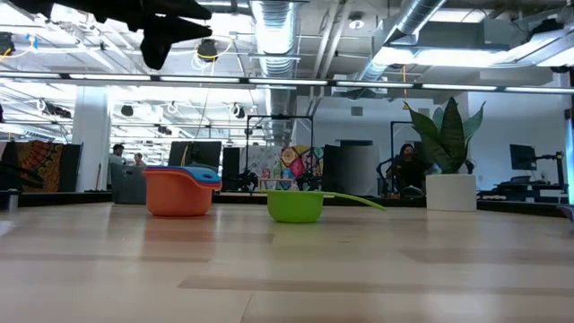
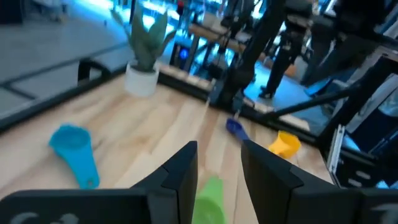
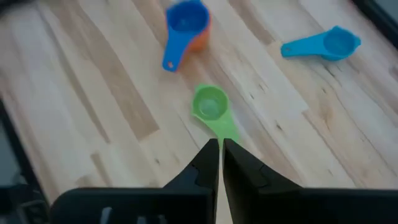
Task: Nest measuring cups in basket
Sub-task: Stack the yellow measuring cup on top of the blue measuring cup
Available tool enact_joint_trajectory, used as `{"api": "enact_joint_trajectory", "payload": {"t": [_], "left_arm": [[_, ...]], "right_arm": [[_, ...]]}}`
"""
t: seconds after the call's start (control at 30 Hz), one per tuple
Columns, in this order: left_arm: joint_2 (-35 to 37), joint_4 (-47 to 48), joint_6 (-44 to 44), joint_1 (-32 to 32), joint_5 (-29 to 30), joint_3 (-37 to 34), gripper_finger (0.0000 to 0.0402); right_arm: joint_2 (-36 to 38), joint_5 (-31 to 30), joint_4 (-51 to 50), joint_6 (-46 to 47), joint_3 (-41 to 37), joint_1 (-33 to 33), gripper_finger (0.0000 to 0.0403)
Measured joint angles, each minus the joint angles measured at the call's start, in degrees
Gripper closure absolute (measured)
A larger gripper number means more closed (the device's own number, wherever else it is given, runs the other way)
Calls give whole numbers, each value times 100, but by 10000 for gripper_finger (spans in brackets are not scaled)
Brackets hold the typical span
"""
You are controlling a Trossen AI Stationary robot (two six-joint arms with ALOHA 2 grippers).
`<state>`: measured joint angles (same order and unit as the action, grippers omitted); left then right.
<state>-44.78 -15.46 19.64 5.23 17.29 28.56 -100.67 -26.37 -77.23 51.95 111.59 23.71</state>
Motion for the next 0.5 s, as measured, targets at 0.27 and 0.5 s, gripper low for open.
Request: {"api": "enact_joint_trajectory", "payload": {"t": [0.27,0.5], "left_arm": [[-491,-805,-276,-45,122,-2,290],[-1025,-1325,-246,-219,99,-2,290]], "right_arm": [[1146,-1397,850,1425,-1541,1071,395],[2352,-1869,2928,1725,-3598,1585,391]]}}
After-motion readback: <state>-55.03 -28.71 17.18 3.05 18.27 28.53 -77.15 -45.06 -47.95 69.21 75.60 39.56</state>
